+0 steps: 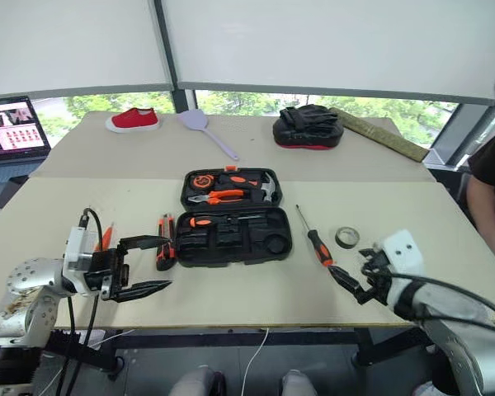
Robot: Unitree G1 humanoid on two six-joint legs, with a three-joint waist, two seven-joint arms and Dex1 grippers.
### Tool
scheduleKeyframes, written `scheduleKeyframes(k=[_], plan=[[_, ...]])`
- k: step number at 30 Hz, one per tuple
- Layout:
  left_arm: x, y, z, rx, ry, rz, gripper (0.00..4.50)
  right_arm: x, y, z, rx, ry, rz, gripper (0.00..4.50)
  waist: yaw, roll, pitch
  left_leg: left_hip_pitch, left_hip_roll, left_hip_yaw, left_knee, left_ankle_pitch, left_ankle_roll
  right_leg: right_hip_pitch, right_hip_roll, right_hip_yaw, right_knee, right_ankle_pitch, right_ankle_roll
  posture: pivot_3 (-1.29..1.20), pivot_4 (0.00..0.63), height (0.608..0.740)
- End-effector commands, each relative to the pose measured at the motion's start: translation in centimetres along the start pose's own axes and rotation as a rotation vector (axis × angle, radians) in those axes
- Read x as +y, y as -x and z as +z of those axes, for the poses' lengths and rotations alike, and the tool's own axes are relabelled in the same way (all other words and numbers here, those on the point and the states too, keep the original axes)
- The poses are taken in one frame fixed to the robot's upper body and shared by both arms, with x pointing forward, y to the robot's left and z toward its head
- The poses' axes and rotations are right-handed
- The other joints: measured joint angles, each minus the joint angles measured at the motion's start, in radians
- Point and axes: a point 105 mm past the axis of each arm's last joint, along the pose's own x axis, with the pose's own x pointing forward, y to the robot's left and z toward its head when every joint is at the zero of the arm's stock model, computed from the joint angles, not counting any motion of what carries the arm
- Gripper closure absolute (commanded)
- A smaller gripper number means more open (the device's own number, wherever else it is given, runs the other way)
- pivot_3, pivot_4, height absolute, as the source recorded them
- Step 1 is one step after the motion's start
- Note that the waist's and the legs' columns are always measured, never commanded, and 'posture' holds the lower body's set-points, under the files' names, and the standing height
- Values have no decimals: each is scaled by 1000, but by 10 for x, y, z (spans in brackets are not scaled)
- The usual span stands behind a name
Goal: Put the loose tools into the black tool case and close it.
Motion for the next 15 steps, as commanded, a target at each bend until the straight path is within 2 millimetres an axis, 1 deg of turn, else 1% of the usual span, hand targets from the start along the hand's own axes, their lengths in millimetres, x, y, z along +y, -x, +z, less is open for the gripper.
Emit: scheduleKeyframes(k=[1, 3, 5, 10, 11, 13, 14, 15], plan=[[-5, -8, 8, -23, -31, -14, 36, -5, -14, -2, 89, -5, -49, 0, -1, 0, 0, -6, -1, 0, 0, 7, 10, -1, 1, 0, 1, 3, -4, 0, 150, 740], [-6, -9, 10, -39, -28, -5, 36, -11, -24, -3, 110, 15, -86, 0, -2, 0, 0, -9, -1, 0, 1, 7, 11, -3, 2, 0, 0, 6, 2, 0, 150, 740], [-7, -10, 14, -57, -30, 1, 36, -16, -32, -3, 115, 43, -110, 0, -2, 0, 0, -10, -2, 1, 0, 7, 11, -3, 1, 1, -1, 5, 4, 0, 150, 740], [-12, -13, 17, -64, -25, -2, 36, -22, -53, -2, 93, 16, -138, 0, -5, 0, 0, -10, -2, 1, 0, 6, 12, -3, 3, 0, -1, 4, 5, 0, 150, 740], [-12, -13, 17, -64, -25, 0, 0, -24, -57, -2, 86, 10, -148, 409, -6, 0, 0, -10, -2, 1, 1, 6, 12, -3, 3, 0, -1, 4, 5, 0, 150, 740], [-12, -13, 17, -62, -24, 4, 0, -26, -62, 2, 66, 3, -151, 820, -10, 0, 0, -8, -1, 1, 1, 7, 12, -2, 3, 0, -1, 5, 6, 0, 150, 740], [-12, -13, 17, -61, -24, 4, 0, -26, -64, 4, 63, -8, -146, 1136, -12, 0, 0, -8, -1, 1, 1, 8, 12, -2, 4, 0, -1, 4, 6, 0, 150, 740], [-12, -13, 17, -61, -23, 4, 0, -25, -65, 5, 59, -11, -142, 1551, -13, 0, 0, -8, 0, 1, 1, 8, 12, -2, 4, 0, -1, 3, 4, 0, 150, 740]])
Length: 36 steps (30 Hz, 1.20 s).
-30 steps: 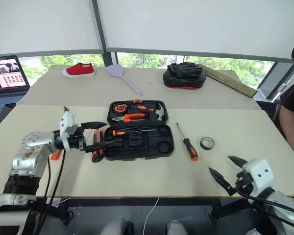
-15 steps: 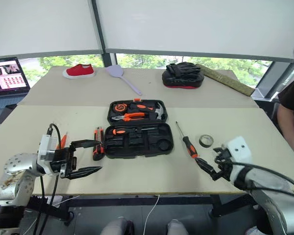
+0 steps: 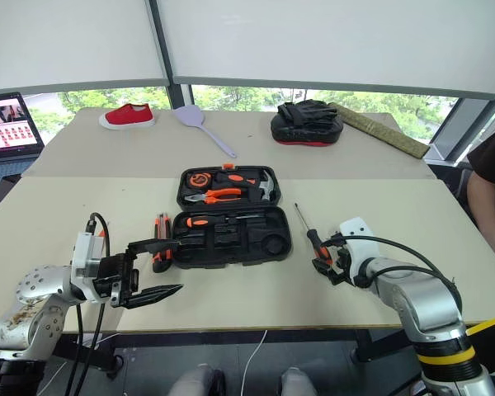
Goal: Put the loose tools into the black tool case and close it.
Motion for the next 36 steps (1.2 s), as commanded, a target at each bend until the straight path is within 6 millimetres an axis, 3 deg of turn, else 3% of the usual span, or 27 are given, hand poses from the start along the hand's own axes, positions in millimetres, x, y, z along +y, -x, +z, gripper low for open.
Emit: scheduleKeyframes(k=[1, 6, 12, 15, 17, 18, 20, 23, 27, 32, 36], plan=[[-2, -2, 7, -15, -16, -9, 0, -8, -3, 4, -11, 4, -38, 1874, -1, 0, 0, 0, 1, 0, 0, 0, 0, 0, 0, 0, 0, 0, -1, 0, 150, 740], [-2, -3, 6, -16, -14, -10, 0, -8, -7, 9, -37, 12, -36, 3457, 0, 0, 0, 0, 1, 0, 0, 2, -1, 0, -1, 0, 0, 2, 0, 0, 150, 740], [1, -2, 7, -23, -14, 15, 0, -17, 5, 26, -162, 51, -107, 3457, 0, 0, 0, 0, 1, 0, 0, 2, -1, -1, -1, 0, 0, 3, -1, 0, 150, 740], [5, 2, 9, -30, -12, 63, 0, -14, 21, 53, -321, 124, -130, 3457, 1, 0, 0, -1, 0, 1, -1, 3, -1, -2, -1, 0, 0, 6, -2, 0, 150, 740], [7, 5, 9, -33, -11, 93, 0, -1, 34, 79, -479, 188, -64, 3457, -1, 1, 0, -2, 0, 1, -1, 2, -1, -2, -1, 0, 0, 7, 0, 0, 150, 740], [8, 6, 10, -34, -9, 109, 0, 21, 41, 97, -581, 276, 76, 3457, -3, 1, 0, -2, 0, 1, -2, 2, -1, -2, -1, 1, 0, 7, 0, 0, 150, 740], [11, 9, 9, -32, -5, 149, 0, 47, 49, 110, -655, 434, 263, 3457, -13, 1, 1, -2, 0, 1, -2, 2, -1, -3, 0, 1, -1, 6, 1, 0, 150, 740], [20, 16, 6, -11, -2, 230, 0, 60, 31, 117, -585, 679, 410, 3457, -21, 2, 2, -1, 1, 0, -2, 2, -1, -2, 2, 0, 0, 3, 6, 0, 150, 740], [29, 21, -2, 34, -3, 306, 0, 65, 4, 127, -494, 865, 503, 3457, -16, 2, 2, 1, 1, 0, -2, 3, -1, -2, 2, 0, 0, 2, 0, 0, 150, 740], [34, 20, -15, 95, -2, 372, 0, 53, -32, 120, -306, 1089, 537, 3457, -13, 3, 3, -1, 0, 3, -1, 3, -2, -2, 1, 0, 0, 8, -3, 0, 150, 740], [36, 26, -24, 132, -1, 412, 0, 46, -42, 111, -243, 1213, 551, 3457, -13, 3, 3, -2, 0, 5, -4, 3, -2, -3, 0, 0, -1, 8, -2, 0, 150, 740]])
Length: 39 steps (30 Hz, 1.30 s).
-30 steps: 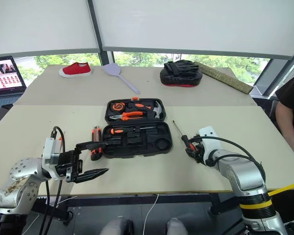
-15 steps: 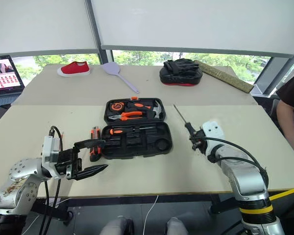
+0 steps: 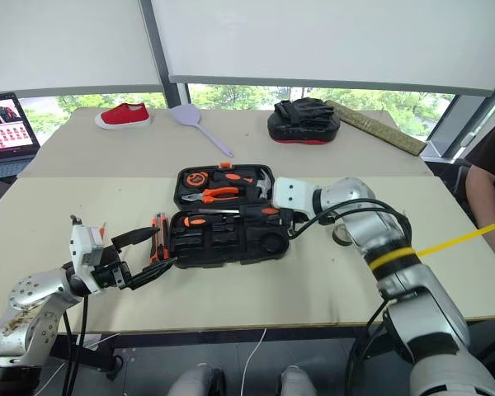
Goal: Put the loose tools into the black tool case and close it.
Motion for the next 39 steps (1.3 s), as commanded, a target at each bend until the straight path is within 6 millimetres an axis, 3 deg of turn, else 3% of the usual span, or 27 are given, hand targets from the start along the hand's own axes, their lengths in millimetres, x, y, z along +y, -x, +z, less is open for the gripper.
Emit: scheduleKeyframes(k=[1, 10, 21, 23, 27, 30, 33, 34, 39], plan=[[4, 3, -5, 17, -25, 41, 0, -4, 2, -4, 32, 126, 29, 3457, -3, 0, 0, 0, 0, 1, -1, 0, 0, 0, 0, 0, 0, 0, 0, 0, 150, 740], [5, 9, -19, 31, -24, 52, 0, -5, -16, 3, -21, 92, 48, 3457, -9, 0, 0, 2, 1, 7, -6, 2, -3, -2, 1, 0, 2, -1, -2, 0, 150, 740], [2, 3, -20, 27, -24, 48, 0, -8, -27, 8, -8, 88, 63, 3457, -8, 0, 0, 2, 1, 7, -6, 2, -4, -2, 1, -1, 2, 0, -2, 0, 150, 740], [1, 2, -19, 25, -25, 49, 0, -8, -25, 6, -11, 61, 64, 2443, -8, 0, 0, 2, 1, 7, -6, 2, -4, -2, 1, -1, 2, 0, -2, 0, 150, 740], [1, 2, -17, 24, -26, 55, 0, -15, -13, 12, -53, 103, 58, 1206, -7, 0, 0, 2, 1, 7, -6, 2, -4, -2, 0, -1, 2, 0, -2, 0, 150, 740], [0, 1, -14, 23, -29, 57, 0, -23, -2, 23, -121, 104, 51, 1206, -7, 0, 0, 2, 1, 7, -6, 2, -4, -2, 0, -1, 2, 0, -2, 0, 150, 740], [0, -4, -8, 23, -39, 62, 0, -35, 9, 50, -335, -47, 34, 1206, -8, 0, 0, 2, 1, 7, -6, 2, -4, -2, 0, -1, 2, 0, -2, 0, 150, 740], [0, -6, -6, 21, -41, 63, 0, -35, 8, 55, -388, -91, 31, 1741, -9, 0, 0, 2, 1, 7, -6, 2, -4, -2, 0, -1, 2, 0, -3, 0, 150, 740], [-1, -13, 0, 19, -38, 63, 0, -23, -22, 54, -421, -225, -10, 3297, -15, 0, 0, 5, 2, 6, -7, 3, -5, 0, 1, -1, 4, 1, -4, 0, 150, 740]])
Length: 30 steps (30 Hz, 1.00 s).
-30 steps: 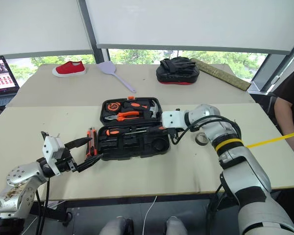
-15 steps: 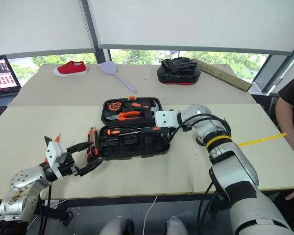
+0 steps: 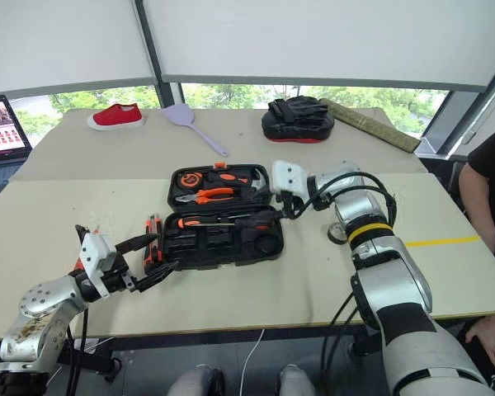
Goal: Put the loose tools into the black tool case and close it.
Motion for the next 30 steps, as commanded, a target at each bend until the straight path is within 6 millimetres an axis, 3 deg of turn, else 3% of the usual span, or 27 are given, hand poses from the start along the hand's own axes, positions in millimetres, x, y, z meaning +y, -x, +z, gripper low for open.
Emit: scheduleKeyframes(k=[1, 3, 4, 11, 25, 28, 30], plan=[[-1, -5, 13, -21, -27, -7, 0, 1, -15, -9, -17, -64, -82, 3596, 0, 0, 0, 0, 0, 0, 0, 0, 0, 0, 0, 0, 0, 0, 0, 0, 150, 740], [0, -5, 12, -16, -26, -7, 0, 3, -23, -19, 11, -86, -116, 4342, 1, 0, 0, 0, 0, 0, 0, 1, -2, 0, 0, 0, 0, 0, 0, 0, 150, 740], [0, -5, 12, -14, -25, -7, 0, 3, -26, -22, 21, -96, -133, 4457, 3, 0, 0, 0, -1, 0, 0, 1, -2, 0, 0, 0, 0, 0, 0, 0, 150, 740], [4, -3, 10, 2, -26, 6, 0, 17, -42, -46, 125, -114, -116, 4457, 4, 0, 0, 0, -1, 1, -1, 2, -3, -1, 0, 0, 0, 0, 0, 0, 150, 740], [8, 2, 8, 24, -32, 70, 0, 35, -61, -65, 282, -49, -32, 4457, -20, 0, 0, 5, 0, 0, -3, 3, -4, 3, 0, 0, 1, 1, -1, 0, 150, 740], [10, 3, 7, 30, -27, 101, 0, 27, -62, -58, 270, -45, -63, 4457, -22, 0, 0, 7, 0, 0, -5, 5, -8, 3, 0, 1, 1, 1, -2, 0, 150, 740], [14, 9, 8, 23, -10, 138, 0, 16, -58, -40, 160, -52, -102, 4457, -21, 0, 0, 8, 0, 0, -6, 5, -8, 3, 1, 1, 1, 2, -3, 0, 150, 740]])
